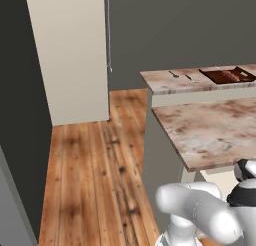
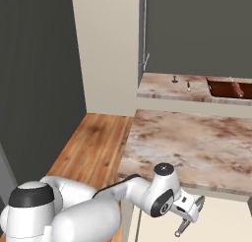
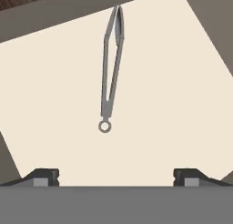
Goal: Take the tongs from the drawer on the right and place them on the dining counter next to the tray containing the kebab skewer.
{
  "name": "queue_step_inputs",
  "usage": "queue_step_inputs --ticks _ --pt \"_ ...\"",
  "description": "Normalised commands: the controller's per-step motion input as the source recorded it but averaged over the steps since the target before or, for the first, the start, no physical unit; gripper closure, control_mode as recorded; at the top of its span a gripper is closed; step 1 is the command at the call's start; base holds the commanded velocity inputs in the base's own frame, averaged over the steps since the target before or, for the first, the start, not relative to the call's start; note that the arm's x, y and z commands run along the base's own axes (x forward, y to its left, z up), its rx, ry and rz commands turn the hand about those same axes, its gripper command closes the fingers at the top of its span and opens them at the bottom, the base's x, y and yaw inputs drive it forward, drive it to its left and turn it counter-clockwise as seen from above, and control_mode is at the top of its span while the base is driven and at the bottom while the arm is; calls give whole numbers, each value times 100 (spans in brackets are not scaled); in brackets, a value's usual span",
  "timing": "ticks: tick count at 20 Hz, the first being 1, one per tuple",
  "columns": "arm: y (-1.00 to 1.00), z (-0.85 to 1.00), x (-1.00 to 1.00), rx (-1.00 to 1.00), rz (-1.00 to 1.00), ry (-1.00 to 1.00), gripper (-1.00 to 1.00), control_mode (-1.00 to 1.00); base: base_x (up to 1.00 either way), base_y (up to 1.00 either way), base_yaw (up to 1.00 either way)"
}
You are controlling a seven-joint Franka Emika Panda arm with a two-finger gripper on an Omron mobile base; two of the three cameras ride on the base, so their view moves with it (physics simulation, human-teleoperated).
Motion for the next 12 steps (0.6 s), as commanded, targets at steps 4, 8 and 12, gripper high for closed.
queue_step_inputs --ticks 4,8,12 --pt "1 -27 29 2 4 0 -100 -100 0 0 0" --pt "0 -32 18 1 1 0 -100 -100 0 0 0" --pt "0 -33 9 4 0 0 -100 -100 0 0 0"
